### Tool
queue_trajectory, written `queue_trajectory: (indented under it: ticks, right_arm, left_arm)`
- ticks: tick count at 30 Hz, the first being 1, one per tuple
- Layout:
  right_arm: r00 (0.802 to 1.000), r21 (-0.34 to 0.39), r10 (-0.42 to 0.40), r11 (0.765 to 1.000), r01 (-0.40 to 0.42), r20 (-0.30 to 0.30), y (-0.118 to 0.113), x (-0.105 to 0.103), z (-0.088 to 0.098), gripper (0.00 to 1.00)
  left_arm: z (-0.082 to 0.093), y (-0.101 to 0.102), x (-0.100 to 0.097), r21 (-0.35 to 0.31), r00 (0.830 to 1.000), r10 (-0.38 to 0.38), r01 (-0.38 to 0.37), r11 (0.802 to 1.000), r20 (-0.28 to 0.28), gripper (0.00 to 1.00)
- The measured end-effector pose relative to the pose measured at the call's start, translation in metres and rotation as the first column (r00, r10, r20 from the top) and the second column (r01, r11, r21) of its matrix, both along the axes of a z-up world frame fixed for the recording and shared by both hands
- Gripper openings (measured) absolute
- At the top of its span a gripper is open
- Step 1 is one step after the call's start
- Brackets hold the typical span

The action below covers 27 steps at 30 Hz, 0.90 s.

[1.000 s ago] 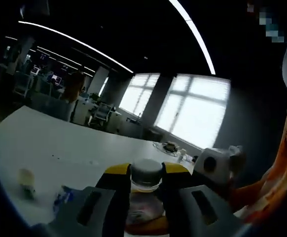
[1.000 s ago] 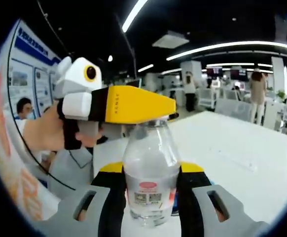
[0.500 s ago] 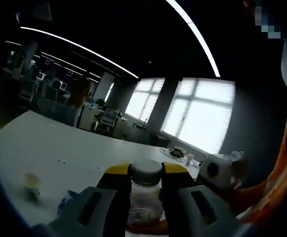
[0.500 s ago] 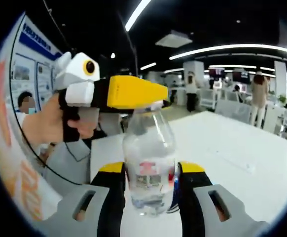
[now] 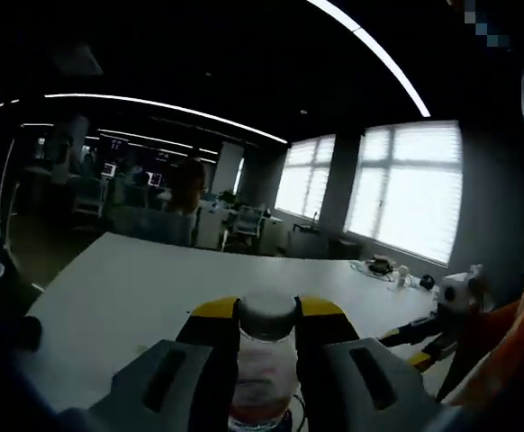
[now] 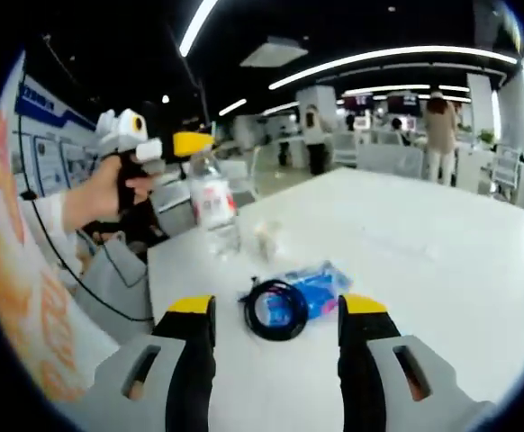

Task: Arrange the tabletop items into an orderly group along one side of the table until the central work area is clear of visible clutter.

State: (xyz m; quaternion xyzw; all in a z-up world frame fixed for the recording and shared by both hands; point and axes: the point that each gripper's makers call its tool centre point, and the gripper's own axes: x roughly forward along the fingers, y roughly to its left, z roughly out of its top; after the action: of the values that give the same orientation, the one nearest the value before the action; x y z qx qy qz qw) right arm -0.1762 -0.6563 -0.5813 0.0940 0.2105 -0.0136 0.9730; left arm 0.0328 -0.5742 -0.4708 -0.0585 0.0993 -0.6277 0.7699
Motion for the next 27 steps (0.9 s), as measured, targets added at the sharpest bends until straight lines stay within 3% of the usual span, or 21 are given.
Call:
queue_trajectory:
  ticks: [4, 12, 21, 27]
  right_arm:
    - [0.999, 0.014, -0.050, 0.999, 0.050, -0.006, -0.011, -0.010, -0.004, 0.52]
    - [0.996, 0.030, -0.082, 0.996, 0.083, -0.030, -0.013, -0.016, -0.011, 0.52]
    - [0.996, 0.039, -0.080, 0.996, 0.082, -0.044, -0.014, -0.005, -0.015, 0.52]
    - [0.996, 0.049, -0.073, 0.996, 0.076, -0.054, -0.013, 0.001, -0.018, 0.51]
  left_arm:
    - [-0.012, 0.012, 0.044, 0.048, 0.996, 0.076, -0.078, 0.996, 0.035, 0.21]
    - [-0.032, 0.025, 0.120, 0.037, 0.986, 0.168, -0.168, 0.985, 0.014, 0.21]
    - [-0.060, 0.016, 0.168, 0.065, 0.981, 0.192, -0.194, 0.979, 0.038, 0.21]
    - [-0.079, 0.001, 0.185, 0.097, 0.988, 0.143, -0.149, 0.984, 0.059, 0.21]
